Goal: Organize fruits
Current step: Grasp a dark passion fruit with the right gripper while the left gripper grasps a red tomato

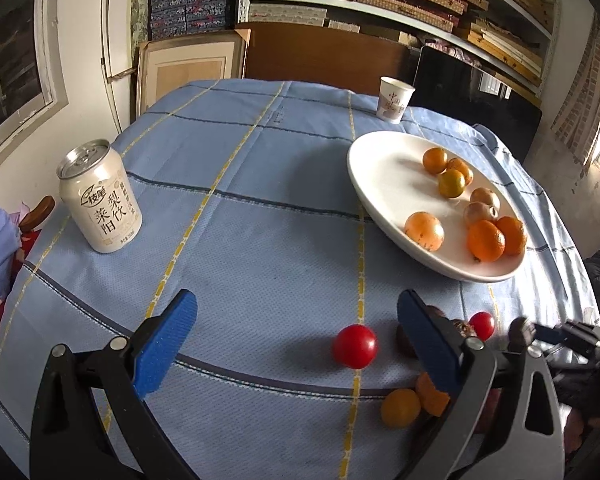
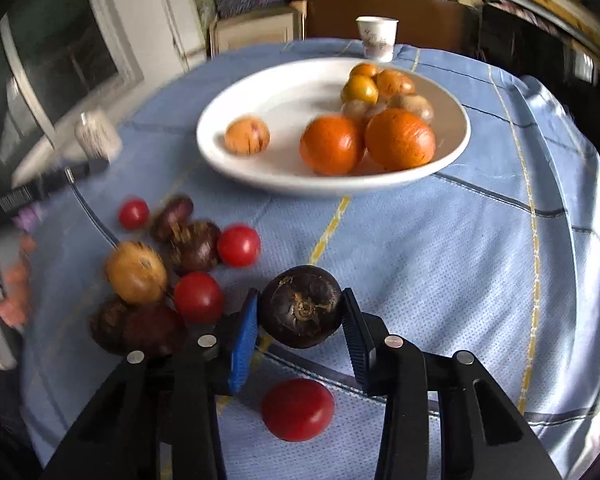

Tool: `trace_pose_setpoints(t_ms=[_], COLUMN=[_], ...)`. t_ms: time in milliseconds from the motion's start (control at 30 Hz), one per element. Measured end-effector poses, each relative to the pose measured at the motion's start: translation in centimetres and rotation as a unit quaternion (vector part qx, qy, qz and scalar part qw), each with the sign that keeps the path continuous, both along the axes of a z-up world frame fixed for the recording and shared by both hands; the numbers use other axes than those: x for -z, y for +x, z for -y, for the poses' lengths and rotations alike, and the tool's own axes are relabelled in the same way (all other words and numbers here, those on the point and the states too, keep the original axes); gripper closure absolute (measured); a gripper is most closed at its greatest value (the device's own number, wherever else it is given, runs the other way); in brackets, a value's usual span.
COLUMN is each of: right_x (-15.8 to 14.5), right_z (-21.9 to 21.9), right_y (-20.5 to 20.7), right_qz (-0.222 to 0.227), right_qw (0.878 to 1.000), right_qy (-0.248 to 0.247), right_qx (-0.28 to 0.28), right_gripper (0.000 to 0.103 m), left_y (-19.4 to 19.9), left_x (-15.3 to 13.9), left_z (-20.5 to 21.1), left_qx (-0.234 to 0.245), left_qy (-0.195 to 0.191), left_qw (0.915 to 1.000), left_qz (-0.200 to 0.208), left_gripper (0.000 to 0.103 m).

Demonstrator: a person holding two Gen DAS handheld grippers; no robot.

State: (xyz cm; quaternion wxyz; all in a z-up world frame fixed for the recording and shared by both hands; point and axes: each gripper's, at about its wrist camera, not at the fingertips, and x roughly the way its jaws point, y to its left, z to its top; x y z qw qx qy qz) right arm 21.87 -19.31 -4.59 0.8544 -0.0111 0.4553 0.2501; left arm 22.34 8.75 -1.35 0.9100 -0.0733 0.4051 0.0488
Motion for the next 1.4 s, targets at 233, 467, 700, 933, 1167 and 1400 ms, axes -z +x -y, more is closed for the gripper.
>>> trace_pose_setpoints(t_ms=[233,467,700,933,1167,1400], right_x=[0.1,0.1,0.1,0.2,-0.1,-0.2], right_z=[0.9,1.2,1.1,1.0,1.0,1.1], right_y=[0.6,0.7,0.7,0.7,0.5,0.6], right_qz=[-0.008,-0.007,-0.007,-0.006,-0.002,-0.001], right_qw=[0.999,0.999,0.999,0.999,1.000,1.000], right_qy=[0.000,0.004,-0.001,-0.001,-0.001,0.001], right_qx=[0.031,0.037,0.033,0.032,0.031,0.031], right_gripper=[0.062,0.062,0.062,0.062,0.062,0.062], left_y=[-0.3,0.1,0.5,1.0,1.2,1.5], left_x=[0.8,1.7,2.7,3.8,4.2,4.5], left_z=[0.1,2.2,3.6,4.2,4.8,4.6], left_qx=[0.028,0.072,0.100,0.108,0.115,0.119], left_qy=[-0.007,0.013,0.028,0.038,0.048,0.030], left_qw=[0.9995,0.9969,0.9934,0.9916,0.9904,0.9902], left_qz=[-0.011,-0.028,-0.048,-0.061,-0.060,-0.067], left_gripper=[0.009,0.038,0.050,0.057,0.065,0.074])
